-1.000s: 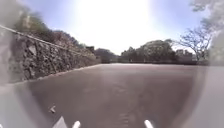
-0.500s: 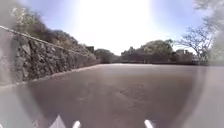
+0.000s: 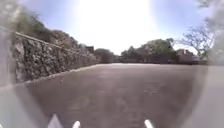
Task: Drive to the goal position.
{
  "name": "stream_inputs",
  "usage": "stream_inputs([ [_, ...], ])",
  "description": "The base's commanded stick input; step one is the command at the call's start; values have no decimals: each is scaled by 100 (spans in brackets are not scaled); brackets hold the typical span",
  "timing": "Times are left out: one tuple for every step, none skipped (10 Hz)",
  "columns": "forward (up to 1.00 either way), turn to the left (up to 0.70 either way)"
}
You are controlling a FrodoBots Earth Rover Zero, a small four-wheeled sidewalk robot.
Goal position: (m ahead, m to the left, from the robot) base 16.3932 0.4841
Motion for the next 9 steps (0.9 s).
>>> stream_inputs([
  [70,0],
  [70,0],
  [70,0],
  [70,0],
  [70,0],
  [70,0],
  [70,0],
  [70,0],
  [70,0],
])
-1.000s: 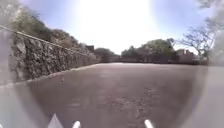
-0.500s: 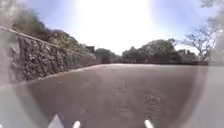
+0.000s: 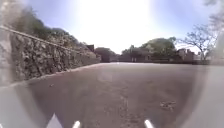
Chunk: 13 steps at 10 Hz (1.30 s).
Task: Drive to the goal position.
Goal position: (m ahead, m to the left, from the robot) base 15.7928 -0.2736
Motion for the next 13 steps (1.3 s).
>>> stream_inputs([
  [70,0],
  [70,0],
  [70,0],
  [70,0],
  [70,0],
  [70,0],
  [70,0],
  [70,0],
  [70,0],
  [70,0],
  [70,0],
  [70,0],
  [70,0],
])
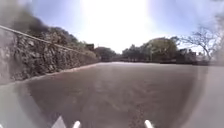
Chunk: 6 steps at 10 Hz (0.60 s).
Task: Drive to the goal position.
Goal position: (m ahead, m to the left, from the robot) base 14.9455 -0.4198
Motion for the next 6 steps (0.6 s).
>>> stream_inputs([
  [70,0],
  [70,0],
  [70,0],
  [70,0],
  [70,0],
  [70,0],
])
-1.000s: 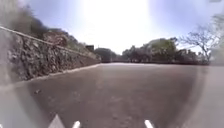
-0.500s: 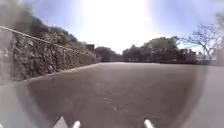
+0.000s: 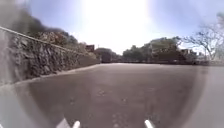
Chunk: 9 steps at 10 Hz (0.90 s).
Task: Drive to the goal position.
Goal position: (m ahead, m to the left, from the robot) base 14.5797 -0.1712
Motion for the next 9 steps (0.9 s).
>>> stream_inputs([
  [70,0],
  [70,0],
  [70,0],
  [70,0],
  [70,0],
  [70,0],
  [70,0],
  [70,0],
  [70,0],
])
